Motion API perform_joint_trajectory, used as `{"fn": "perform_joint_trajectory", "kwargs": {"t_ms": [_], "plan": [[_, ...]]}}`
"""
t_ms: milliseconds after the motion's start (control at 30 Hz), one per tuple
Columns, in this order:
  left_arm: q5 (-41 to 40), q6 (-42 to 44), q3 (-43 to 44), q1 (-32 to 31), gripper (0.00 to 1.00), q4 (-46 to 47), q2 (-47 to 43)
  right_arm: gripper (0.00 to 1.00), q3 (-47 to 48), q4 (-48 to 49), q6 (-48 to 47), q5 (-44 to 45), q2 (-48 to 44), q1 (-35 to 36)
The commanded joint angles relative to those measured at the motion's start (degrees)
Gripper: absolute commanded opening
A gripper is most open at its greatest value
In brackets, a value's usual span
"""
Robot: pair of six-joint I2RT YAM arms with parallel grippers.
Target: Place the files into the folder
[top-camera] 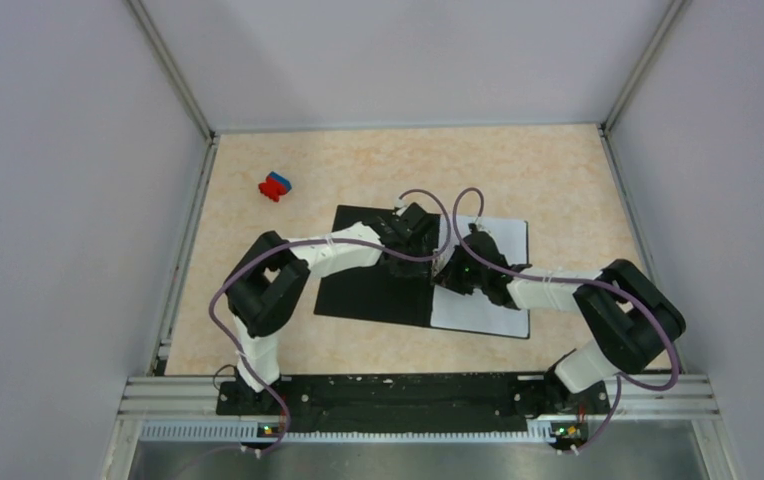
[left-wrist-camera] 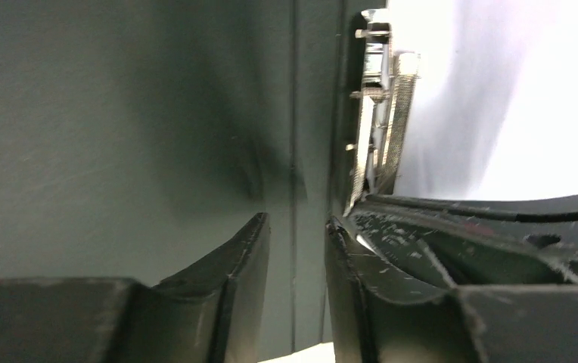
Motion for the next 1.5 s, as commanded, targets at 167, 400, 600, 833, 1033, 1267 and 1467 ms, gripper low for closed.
{"fn": "perform_joint_trajectory", "kwargs": {"t_ms": [167, 400, 600, 833, 1033, 1267, 1467], "plan": [[0.39, 4.41, -0.31, 3.49, 0.32, 2.72, -5.08, 0.0, -2.87, -13.88, -2.82, 9.8, 5.08, -2.11], [-4.46, 3.63, 7.15, 3.79, 0.0, -4.79, 2.79, 0.0, -1.55, -15.16, -3.51, 9.74, 5.13, -2.29], [-8.36, 2.64, -0.31, 9.73, 0.0, -2.84, -4.18, 0.0, -1.2, -15.47, -4.08, 9.71, 5.16, -2.31], [6.79, 8.6, 2.94, 10.55, 0.0, 1.83, -0.91, 0.0, -1.55, -14.6, -4.33, 9.45, 6.32, -2.54], [10.68, 7.46, 10.62, 7.6, 0.0, -0.22, 7.68, 0.0, -1.69, -14.36, -4.43, 9.32, 6.3, -2.66], [13.35, 4.72, 11.03, 5.1, 0.0, 2.34, 10.62, 0.0, -1.09, -14.44, -4.79, 9.0, 6.5, -2.65], [15.24, 3.52, 11.06, 3.19, 0.0, 3.23, 12.28, 0.0, 0.45, -14.72, -5.39, 8.42, 7.61, -2.72]]}}
